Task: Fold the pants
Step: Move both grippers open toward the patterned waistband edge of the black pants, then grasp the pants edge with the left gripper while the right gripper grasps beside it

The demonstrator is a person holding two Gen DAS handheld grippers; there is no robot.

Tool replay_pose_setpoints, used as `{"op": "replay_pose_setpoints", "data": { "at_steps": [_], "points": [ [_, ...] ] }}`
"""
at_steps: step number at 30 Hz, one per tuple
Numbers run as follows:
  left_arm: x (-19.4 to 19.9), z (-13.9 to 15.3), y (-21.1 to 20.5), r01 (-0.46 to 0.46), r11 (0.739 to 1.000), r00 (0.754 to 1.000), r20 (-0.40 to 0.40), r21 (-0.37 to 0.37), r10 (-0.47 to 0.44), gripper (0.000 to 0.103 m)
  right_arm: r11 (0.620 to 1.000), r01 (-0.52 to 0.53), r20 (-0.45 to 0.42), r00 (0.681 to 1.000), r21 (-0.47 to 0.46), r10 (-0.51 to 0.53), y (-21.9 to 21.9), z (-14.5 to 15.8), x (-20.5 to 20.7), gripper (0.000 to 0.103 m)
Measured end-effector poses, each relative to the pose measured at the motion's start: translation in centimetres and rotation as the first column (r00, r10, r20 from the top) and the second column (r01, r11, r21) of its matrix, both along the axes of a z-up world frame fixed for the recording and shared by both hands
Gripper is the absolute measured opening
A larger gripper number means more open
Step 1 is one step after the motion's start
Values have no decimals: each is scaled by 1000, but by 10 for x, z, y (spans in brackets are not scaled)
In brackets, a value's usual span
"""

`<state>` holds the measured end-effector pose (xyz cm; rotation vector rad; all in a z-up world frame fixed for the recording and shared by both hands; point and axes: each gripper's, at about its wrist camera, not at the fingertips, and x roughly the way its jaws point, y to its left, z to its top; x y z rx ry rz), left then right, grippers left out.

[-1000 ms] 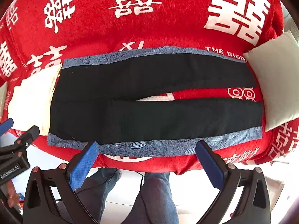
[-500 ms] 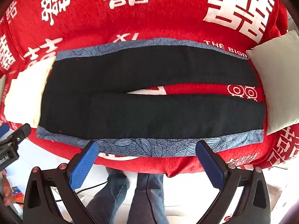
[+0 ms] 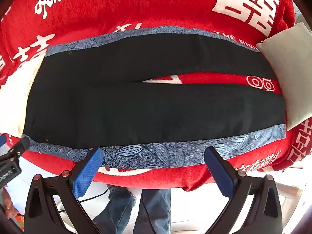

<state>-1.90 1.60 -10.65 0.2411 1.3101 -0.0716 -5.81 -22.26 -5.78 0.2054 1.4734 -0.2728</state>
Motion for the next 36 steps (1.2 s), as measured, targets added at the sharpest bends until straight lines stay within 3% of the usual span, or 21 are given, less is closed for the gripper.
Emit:
{"op": "replay_pose_setpoints", "data": {
  "at_steps": [9,31,34,36],
  "points": [
    [2,-26,7,-20,1000,1000,-6,-24,20,103,1000,25,-4,1000,-12,-25,9,-24,-2,103],
    [2,-37,30,-65,996,998,-27,-67,63,103,1000,24,-12,1000,5,-24,21,-36,-4,103],
    [1,-37,35,-62,995,998,-21,-79,61,103,998,33,2,999,44,-34,23,-36,-7,103],
    [2,-38,43,-85,988,996,-25,-130,83,103,990,53,40,997,131,-58,23,-35,-11,103]
  ]
}}
